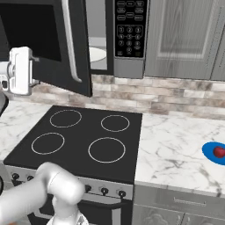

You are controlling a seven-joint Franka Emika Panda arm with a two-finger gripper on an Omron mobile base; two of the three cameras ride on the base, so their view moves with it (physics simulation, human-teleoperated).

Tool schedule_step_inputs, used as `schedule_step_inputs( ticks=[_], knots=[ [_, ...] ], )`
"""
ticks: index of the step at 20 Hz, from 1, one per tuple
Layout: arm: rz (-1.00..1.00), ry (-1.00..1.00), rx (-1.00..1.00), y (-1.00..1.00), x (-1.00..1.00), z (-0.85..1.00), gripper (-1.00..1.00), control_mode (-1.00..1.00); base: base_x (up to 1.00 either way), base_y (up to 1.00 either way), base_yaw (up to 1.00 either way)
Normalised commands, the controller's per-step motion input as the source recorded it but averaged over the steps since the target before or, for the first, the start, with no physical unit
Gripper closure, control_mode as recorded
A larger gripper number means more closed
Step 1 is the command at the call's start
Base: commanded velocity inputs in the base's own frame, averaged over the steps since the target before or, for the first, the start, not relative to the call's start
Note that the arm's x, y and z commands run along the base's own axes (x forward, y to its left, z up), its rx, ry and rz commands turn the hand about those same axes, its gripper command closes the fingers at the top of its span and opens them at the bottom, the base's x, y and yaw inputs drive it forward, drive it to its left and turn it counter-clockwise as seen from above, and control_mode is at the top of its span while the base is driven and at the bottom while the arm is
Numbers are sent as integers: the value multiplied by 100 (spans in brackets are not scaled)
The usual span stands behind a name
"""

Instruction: Remove the apple from the bowl and place it on the small plate. Then place the bowl with only the fish in the microwave, close the door, and press the start button to microwave the fish.

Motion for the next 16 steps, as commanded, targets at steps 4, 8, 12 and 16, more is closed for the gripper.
schedule_step_inputs(
  ticks=[4, 8, 12, 16],
  knots=[
    [39, 0, 17, -36, 63, 0, -100, -100, 0, 0, 0],
    [43, 0, 13, -14, 62, 0, -100, -100, 0, 0, 0],
    [46, 0, 13, -5, 70, -2, -100, -100, 0, 0, 0],
    [48, 0, 14, -7, 70, -5, -100, -100, 0, 0, 0]
  ],
)
